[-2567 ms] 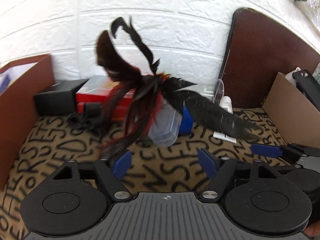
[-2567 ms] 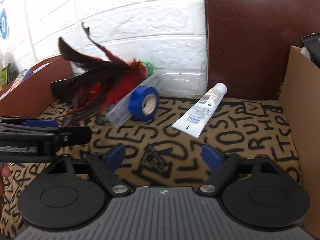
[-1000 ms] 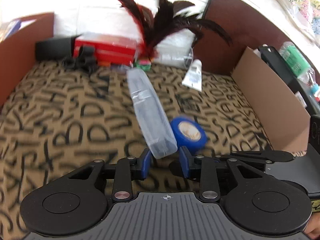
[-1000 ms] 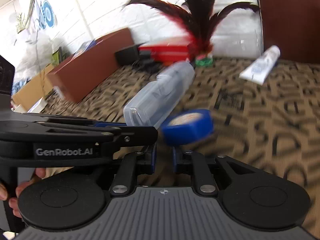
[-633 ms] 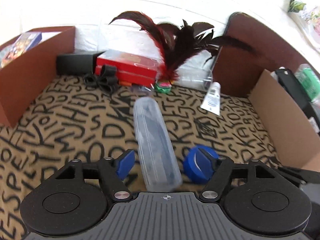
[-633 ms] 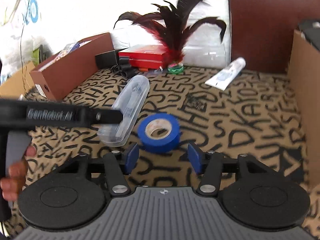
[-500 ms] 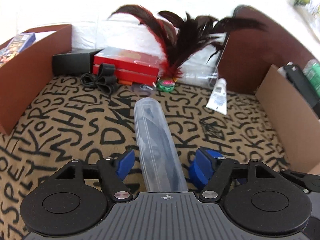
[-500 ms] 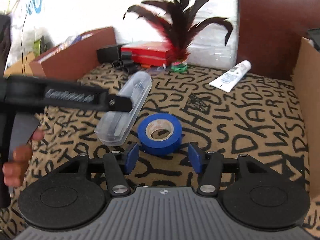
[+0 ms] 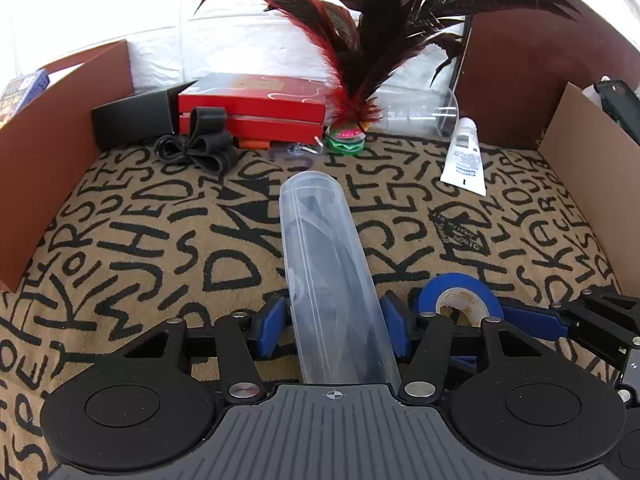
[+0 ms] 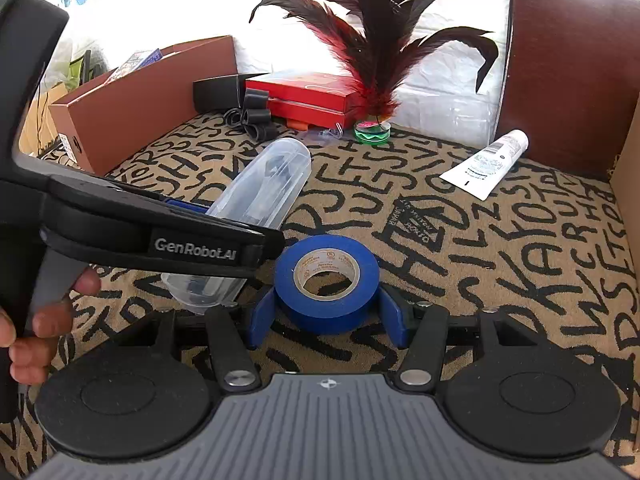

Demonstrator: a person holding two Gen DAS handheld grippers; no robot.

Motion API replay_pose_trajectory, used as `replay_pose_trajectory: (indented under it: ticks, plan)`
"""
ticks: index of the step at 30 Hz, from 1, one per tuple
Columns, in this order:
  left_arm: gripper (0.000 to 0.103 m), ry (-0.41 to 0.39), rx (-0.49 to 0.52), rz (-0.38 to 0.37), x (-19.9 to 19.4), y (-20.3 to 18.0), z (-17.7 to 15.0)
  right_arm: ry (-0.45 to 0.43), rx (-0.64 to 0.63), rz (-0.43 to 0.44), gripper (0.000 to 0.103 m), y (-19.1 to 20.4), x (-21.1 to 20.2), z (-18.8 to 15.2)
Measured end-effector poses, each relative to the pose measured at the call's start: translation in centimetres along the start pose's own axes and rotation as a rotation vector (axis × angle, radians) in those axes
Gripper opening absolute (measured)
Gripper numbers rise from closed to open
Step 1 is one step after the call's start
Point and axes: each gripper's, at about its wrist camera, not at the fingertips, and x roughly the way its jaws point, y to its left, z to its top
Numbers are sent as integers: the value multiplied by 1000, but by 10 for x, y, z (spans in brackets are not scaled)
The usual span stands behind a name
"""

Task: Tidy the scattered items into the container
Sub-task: 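Grasp the blue tape roll with the right tool while the left tool holds the tube, then carry the clear tube and blue tape roll with both tools over the shoebox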

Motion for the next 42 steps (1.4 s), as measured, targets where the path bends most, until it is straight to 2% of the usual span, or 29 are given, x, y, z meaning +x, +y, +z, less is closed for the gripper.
replay_pose_trajectory:
  ticks: [2, 3, 5, 8, 11, 15, 19, 22, 35, 42]
  plan:
    - [64, -4, 10, 4, 0, -1, -2, -4, 3, -5, 61, 1, 0, 1]
    - [56, -2, 25, 9, 1, -3, -3, -6, 4, -7, 62, 1, 1, 1]
    - [50, 2, 43, 13, -2, -5, -3, -2, 4, -6, 62, 1, 2, 2]
    - [50, 5, 35, 2, -3, -2, -4, 1, 10, -4, 62, 0, 1, 2]
    - [56, 1, 33, -9, -2, 0, -6, 1, 8, -7, 62, 1, 3, 3]
    - [47, 9, 46, -21, -5, 2, -6, -5, -4, -16, 62, 3, 6, 2]
    - [46, 15, 32, -31, -16, 7, -11, -9, 3, -26, 62, 6, 2, 1]
    - [45, 1, 8, -47, -27, 13, -16, -9, 36, 0, 61, 4, -3, 2]
    - [45, -155, -10, -21, -106, 48, -8, -90, -27, 93, 61, 40, -36, 30]
    - [45, -256, -10, 55, -154, 83, 12, -136, -39, 156, 61, 63, -50, 66]
